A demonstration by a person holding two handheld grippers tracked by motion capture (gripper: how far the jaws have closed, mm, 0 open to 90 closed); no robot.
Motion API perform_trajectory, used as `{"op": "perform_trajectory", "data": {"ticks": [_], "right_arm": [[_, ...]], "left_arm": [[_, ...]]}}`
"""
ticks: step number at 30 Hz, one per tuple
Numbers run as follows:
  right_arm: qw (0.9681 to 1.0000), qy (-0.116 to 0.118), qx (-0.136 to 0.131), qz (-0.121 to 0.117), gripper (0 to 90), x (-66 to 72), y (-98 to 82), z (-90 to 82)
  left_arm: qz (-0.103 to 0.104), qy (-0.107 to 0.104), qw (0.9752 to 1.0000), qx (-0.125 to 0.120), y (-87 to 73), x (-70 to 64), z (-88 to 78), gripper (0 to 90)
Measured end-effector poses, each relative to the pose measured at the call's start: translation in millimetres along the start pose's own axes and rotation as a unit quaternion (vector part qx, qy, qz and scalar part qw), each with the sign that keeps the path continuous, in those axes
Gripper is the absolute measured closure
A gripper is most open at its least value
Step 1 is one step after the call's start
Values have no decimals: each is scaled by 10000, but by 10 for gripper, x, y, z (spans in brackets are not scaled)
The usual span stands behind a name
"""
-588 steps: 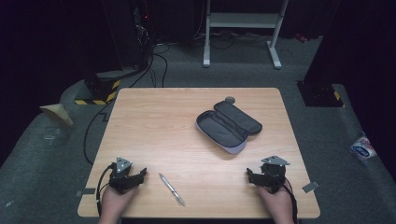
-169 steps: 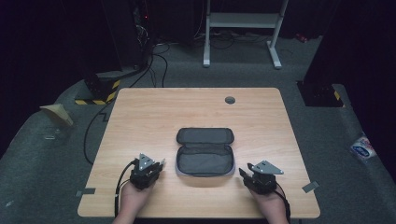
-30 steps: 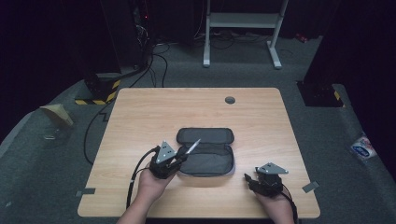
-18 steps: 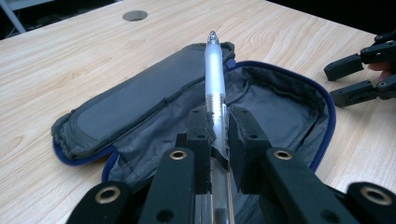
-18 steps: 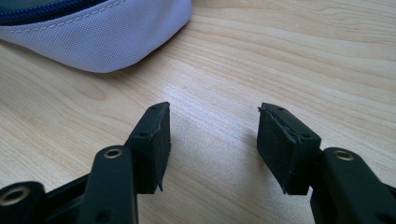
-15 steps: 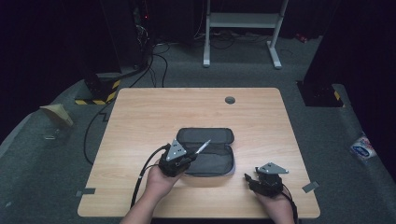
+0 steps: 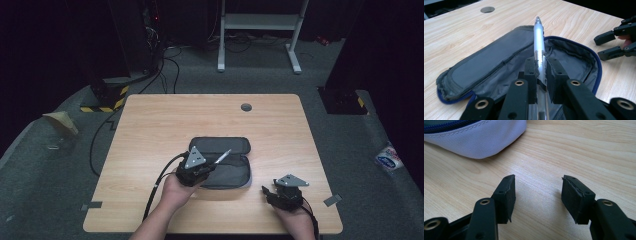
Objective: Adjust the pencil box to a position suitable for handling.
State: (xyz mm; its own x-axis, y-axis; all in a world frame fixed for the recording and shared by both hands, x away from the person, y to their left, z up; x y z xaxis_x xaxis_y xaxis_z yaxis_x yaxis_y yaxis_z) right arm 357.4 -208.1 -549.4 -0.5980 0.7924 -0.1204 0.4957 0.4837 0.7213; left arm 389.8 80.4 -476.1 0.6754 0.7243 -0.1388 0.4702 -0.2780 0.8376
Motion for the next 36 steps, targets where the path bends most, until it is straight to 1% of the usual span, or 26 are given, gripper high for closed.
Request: {"op": "perform_trajectory", "data": {"ticks": [3,5,9,11,13,16,18,20,21,22,25,27,29,31,36], "right_arm": [[10000,-4,-2,3,448,0,0,0],[10000,-4,-2,4,449,0,-1,-1],[10000,-6,-2,3,449,1,0,0],[10000,-14,4,17,450,5,0,0],[10000,-13,-2,-1,449,2,0,1],[10000,-9,-4,-1,450,2,-1,0],[10000,-7,5,34,450,7,-1,-2],[10000,-10,6,32,450,8,-1,-2],[10000,-9,7,32,450,9,-1,-1],[10000,-9,5,30,450,8,-1,-2],[10000,-7,4,28,451,9,-1,-2],[10000,-6,5,28,451,9,-2,-2],[10000,-2,3,31,450,8,-2,-2],[10000,0,3,34,450,8,-2,-2],[10000,-2,0,14,450,7,-1,-1]], "left_arm": [[9,-20,10000,-10,29,5,16,791],[-38,-54,10000,-25,50,4,22,791],[12,-93,10000,5,86,-28,55,791],[69,-107,9999,54,95,-45,85,791],[65,-110,9998,126,94,-59,126,791],[110,-179,9995,223,88,-82,180,791],[143,-255,9991,318,73,-103,222,791],[220,-257,9986,410,53,-118,261,790],[225,-303,9982,469,42,-125,281,790],[228,-305,9981,493,35,-127,296,790],[210,-326,9977,557,23,-120,325,789],[159,-274,9979,566,23,-103,331,784],[63,-272,9981,555,33,-80,328,717],[-1,-228,9985,502,42,-63,314,693],[-29,-170,9990,403,52,-46,271,661]]}}
Point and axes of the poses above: each handheld gripper's, and its own axes: z roughly forward along the jaws, y roughly out of its top, x roughly to its left, the point moved 4 cm from there along z, roughly forward along the jaws, and after that the axes turned 9 degrees about -z, right-handed, at the moved point
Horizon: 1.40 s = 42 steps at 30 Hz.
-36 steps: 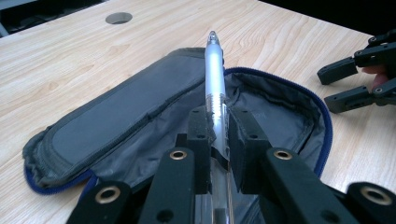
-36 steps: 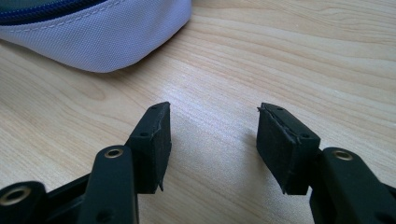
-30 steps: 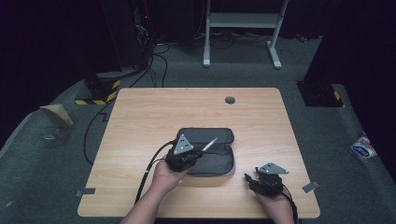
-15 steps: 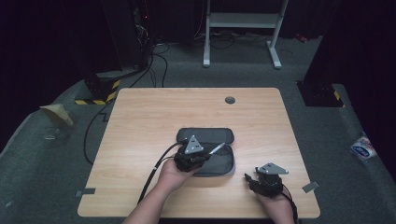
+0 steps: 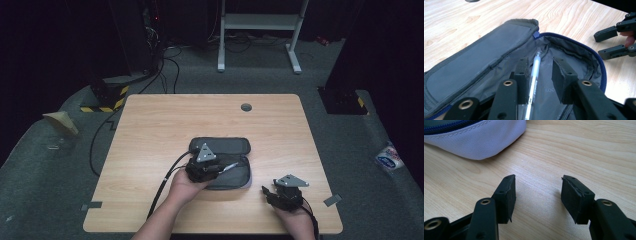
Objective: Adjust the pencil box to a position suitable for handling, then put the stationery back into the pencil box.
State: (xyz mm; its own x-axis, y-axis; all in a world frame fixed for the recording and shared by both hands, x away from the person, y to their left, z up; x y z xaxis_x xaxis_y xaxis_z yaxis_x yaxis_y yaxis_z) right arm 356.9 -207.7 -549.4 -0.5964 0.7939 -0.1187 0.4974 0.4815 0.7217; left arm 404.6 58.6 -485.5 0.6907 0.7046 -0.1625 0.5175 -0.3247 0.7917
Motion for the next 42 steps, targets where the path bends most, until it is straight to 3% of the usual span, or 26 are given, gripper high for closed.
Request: {"op": "perform_trajectory", "data": {"ticks": [9,12,24,32,37,40,42], "right_arm": [[10000,-10,0,-23,451,-1,0,1],[10000,-12,6,-16,451,3,0,1],[10000,-29,14,-11,451,7,0,1],[10000,-41,12,-9,453,8,0,2],[10000,-50,12,-3,453,8,0,3],[10000,-52,1,-28,453,5,-1,4],[10000,-60,-2,-35,453,5,-3,3]], "left_arm": [[-236,178,9994,-172,-55,91,-99,602],[-406,228,9986,-264,-77,124,-140,569],[-666,649,9941,-557,-234,346,-441,465],[-932,905,9899,-561,-538,585,-723,461],[-1008,1156,9873,-420,-787,749,-892,456],[-1145,1293,9846,-274,-960,866,-980,452],[-1219,1526,9806,-136,-1101,952,-1033,448]]}}
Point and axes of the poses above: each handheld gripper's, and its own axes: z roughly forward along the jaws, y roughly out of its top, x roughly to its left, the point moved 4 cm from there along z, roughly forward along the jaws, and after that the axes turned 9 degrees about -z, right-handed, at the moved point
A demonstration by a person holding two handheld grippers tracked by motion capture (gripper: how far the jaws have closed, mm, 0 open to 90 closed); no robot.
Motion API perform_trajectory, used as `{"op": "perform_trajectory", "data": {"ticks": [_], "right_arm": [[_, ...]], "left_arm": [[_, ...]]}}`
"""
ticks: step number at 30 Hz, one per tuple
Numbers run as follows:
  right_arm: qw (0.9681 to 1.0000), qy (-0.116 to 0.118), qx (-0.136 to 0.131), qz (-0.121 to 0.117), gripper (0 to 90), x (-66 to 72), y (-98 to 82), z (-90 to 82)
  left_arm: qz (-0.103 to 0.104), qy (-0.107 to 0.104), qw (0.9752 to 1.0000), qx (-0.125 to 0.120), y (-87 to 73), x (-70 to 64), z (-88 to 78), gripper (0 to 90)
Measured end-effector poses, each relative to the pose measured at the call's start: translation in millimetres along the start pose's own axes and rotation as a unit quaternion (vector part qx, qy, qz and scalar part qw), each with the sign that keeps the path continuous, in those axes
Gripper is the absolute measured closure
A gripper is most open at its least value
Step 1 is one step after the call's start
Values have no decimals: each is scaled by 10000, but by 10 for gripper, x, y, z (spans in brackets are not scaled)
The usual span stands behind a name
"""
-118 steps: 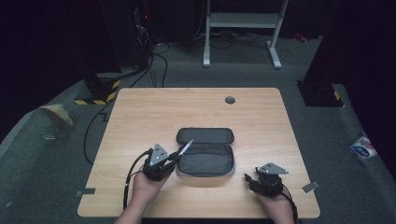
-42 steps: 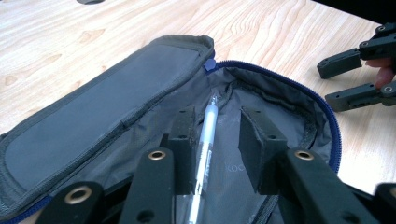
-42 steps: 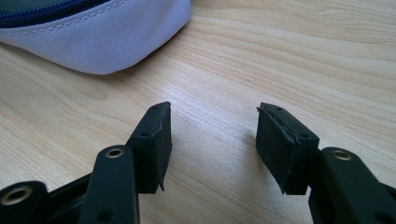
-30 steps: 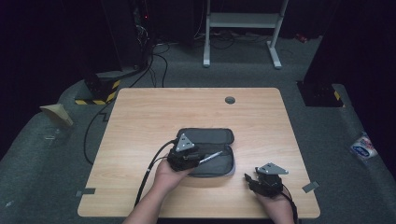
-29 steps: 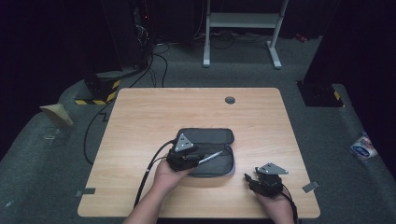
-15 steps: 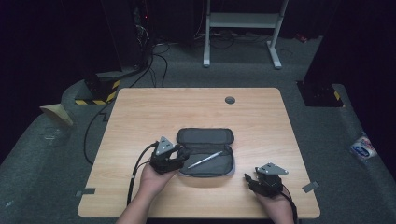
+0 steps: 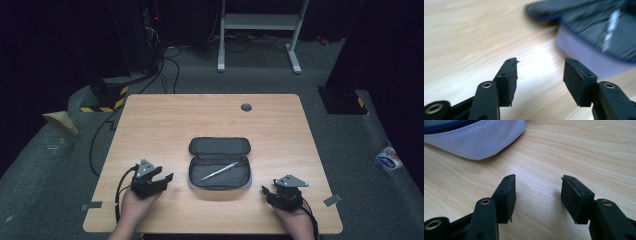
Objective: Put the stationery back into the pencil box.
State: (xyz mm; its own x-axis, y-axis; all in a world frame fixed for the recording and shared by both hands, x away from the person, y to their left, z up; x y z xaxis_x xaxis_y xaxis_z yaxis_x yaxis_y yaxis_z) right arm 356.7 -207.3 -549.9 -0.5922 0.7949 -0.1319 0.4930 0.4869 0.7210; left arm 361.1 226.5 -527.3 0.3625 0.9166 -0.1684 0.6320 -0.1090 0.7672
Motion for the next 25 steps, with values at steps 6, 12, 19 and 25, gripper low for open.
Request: {"op": "perform_trajectory", "data": {"ticks": [6,12,19,25], "right_arm": [[10000,-9,-1,13,453,1,1,1],[10000,-38,-4,50,452,7,2,3],[9999,-70,1,75,449,9,6,8],[9999,-84,4,87,448,8,8,11]], "left_arm": [[-110,310,9989,323,-249,195,2,421],[-403,243,9989,63,-341,363,-95,359],[-98,593,9980,187,-334,285,-36,249],[-146,559,9982,185,-335,285,-36,249]]}}
Point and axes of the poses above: each handheld gripper's, and its own axes: z roughly forward along the jaws, y roughly out of its top, x roughly to its left, the point moved 4 cm from there along z, roughly forward along the jaws, and after that the axes turned 9 degrees about -z, right-handed, at the moved point
